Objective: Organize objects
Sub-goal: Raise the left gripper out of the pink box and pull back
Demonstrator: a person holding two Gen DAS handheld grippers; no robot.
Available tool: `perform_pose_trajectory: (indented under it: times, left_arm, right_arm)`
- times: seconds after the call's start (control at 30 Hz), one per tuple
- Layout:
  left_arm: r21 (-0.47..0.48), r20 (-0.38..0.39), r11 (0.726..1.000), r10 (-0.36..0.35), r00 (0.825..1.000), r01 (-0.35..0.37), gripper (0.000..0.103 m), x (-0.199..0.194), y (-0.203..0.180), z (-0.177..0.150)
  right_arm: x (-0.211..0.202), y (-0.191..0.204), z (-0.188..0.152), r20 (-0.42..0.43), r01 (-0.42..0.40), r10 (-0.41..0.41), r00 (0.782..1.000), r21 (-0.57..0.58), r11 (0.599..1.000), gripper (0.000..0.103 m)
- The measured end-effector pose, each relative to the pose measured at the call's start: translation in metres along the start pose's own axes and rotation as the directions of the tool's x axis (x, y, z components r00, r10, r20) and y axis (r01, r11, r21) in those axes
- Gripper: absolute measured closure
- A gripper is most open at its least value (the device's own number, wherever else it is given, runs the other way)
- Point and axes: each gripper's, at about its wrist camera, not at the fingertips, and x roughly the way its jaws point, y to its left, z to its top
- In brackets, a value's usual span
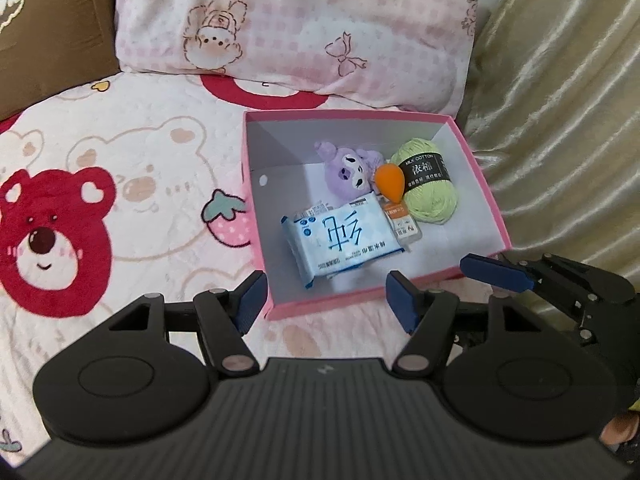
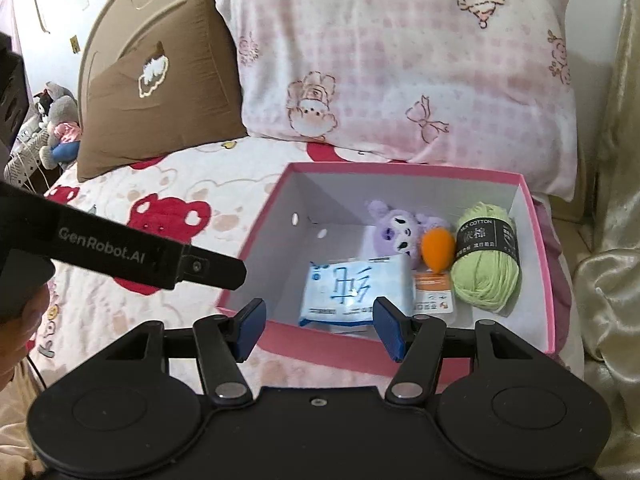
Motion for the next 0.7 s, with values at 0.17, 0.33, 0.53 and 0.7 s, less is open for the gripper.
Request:
perform_pose_trajectory:
  times: [0.17,0.33,0.53,0.7]
  left_arm:
    - [-0.005,0.001,1.000,-0.003,1.000,0.003,0.037,-0.023,0.005,-0.009]
    - [0.000,0.011,1.000,0.005,1.000,-0.005,0.037,-0.043,0.011,-0.020]
    - [-0.028,0.034,0.999,0.034,0.999,-0.033,0.036,-0.065,0.027,-0.033]
    - [-0.056,0.067,0.995,0.084,0.994,-0.080,0.035,-0.082,0.042,-0.044]
  right_arm:
    - [-0.017,0.018,-0.002,-0.001,-0.006,0.006,1.000,-0.017,1.000,0.038]
    - [-0.033,0.035,-0.001,-0.001,-0.016,0.016,1.000,-0.029,0.999,0.037]
    - [-0.047,0.054,-0.004,0.006,-0.016,0.016,1.000,-0.029,0.999,0.034]
    - [-0.050,0.065,-0.007,0.006,-0.018,0.018,1.000,-0.022,1.000,0.033]
